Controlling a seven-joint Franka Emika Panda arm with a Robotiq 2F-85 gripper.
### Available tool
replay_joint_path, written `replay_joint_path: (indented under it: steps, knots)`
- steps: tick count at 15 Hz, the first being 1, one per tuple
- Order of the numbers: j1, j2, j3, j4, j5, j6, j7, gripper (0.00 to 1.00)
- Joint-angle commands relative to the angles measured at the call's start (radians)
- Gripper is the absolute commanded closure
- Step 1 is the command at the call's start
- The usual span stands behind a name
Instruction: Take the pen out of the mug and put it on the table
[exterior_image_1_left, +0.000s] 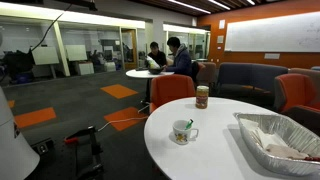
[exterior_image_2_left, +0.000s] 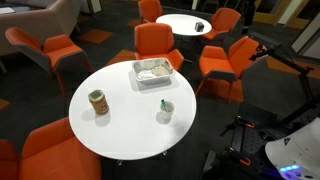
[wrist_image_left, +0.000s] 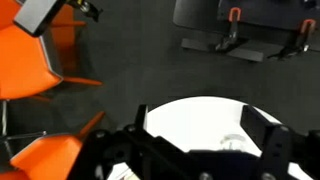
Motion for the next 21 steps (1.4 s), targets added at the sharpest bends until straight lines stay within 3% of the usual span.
replay_joint_path:
  steps: [1,7,10,14,21]
  knots:
    - [0.000,0.001,0.000,0.002,0.000,-0.002,0.000,0.00]
    - [0.007,0.000,0.002,-0.010,0.012,0.017,-0.007,0.00]
    - [0.036,0.015,0.009,-0.063,0.144,0.091,0.022,0.00]
    - [0.064,0.059,0.053,-0.174,0.276,0.244,0.092,0.00]
    - [0.085,0.209,0.144,-0.349,0.259,0.639,0.286,0.00]
